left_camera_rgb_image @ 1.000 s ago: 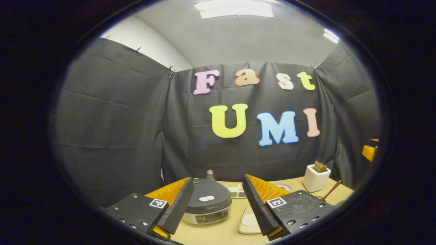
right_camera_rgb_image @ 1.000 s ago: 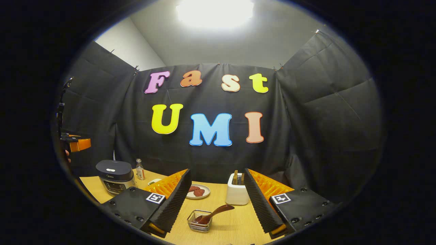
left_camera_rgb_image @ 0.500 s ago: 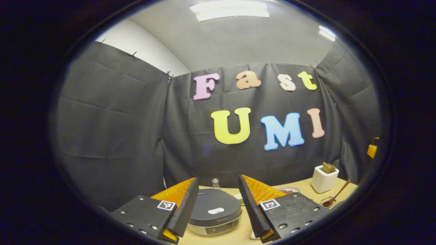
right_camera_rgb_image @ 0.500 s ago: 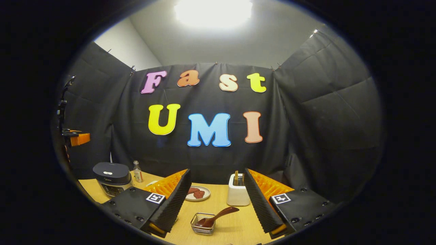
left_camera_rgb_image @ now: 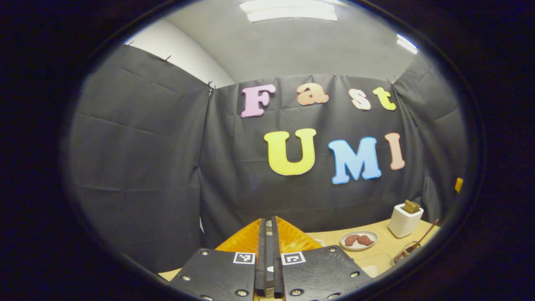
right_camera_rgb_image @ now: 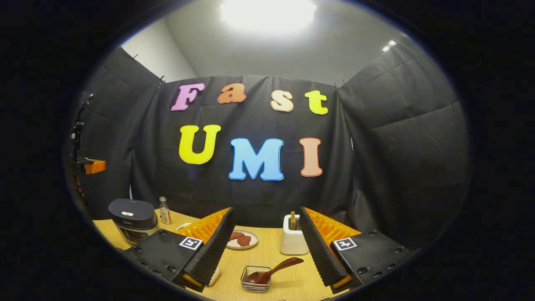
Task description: Close the left gripper, press the button to open the rice cooker; take a wooden spoon from the chopstick holder with the right hand, scoop a spoonful of rice and pour it into the rice cooker, then put the wooden spoon back into the chopstick holder.
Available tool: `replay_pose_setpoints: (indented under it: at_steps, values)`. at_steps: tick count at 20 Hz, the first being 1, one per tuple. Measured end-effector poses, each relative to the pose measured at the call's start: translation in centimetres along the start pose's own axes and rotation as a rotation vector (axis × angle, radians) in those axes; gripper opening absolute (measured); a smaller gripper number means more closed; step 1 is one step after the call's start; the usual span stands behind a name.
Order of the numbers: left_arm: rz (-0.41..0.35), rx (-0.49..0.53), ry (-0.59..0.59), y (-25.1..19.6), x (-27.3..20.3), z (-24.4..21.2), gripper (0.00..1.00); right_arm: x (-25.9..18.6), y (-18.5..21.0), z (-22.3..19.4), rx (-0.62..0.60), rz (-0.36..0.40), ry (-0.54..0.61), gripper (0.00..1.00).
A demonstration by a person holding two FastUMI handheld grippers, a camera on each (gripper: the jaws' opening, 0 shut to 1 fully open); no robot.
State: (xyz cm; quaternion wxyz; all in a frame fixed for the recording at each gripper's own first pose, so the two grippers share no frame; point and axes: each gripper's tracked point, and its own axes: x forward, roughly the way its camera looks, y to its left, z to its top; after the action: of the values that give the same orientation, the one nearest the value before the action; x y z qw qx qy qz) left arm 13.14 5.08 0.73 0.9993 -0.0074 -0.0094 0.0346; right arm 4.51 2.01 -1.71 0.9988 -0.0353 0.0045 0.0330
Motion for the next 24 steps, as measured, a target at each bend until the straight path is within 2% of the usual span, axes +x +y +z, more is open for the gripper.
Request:
replay_pose_setpoints:
  at_steps: [1, 4, 6, 7, 8, 15, 24]
  values:
    - [-0.017, 0.0, 0.015, -0.2, -0.2, -0.3, 0.02, 0.2, 0.3, 0.1, 0.002, -0.004, 0.002, 0.98]
    - [-0.026, -0.024, 0.058, 0.2, 0.8, -2.6, 0.0, 0.6, 0.8, -0.1, -0.006, -0.021, 0.007, 0.98]
    - [-0.044, -0.044, 0.093, 0.3, 2.1, -4.4, 0.0, 0.7, 1.2, -0.3, -0.011, -0.03, 0.014, 0.98]
    - [-0.054, -0.05, 0.109, 0.4, 2.5, -5.5, 0.03, 0.8, 1.5, -0.5, -0.014, -0.035, 0.018, 0.98]
    - [-0.067, -0.056, 0.129, 0.3, 2.9, -6.5, 0.0, 1.0, 1.7, -0.5, -0.018, -0.041, 0.022, 0.98]
    - [-0.17, -0.096, 0.236, -1.7, 4.8, -12.7, 0.01, 1.8, 3.1, -0.7, -0.048, -0.073, 0.039, 0.98]
    - [-0.219, -0.11, 0.341, -3.2, 5.1, -18.5, 0.0, 2.2, 3.9, -1.2, -0.068, -0.094, 0.064, 0.98]
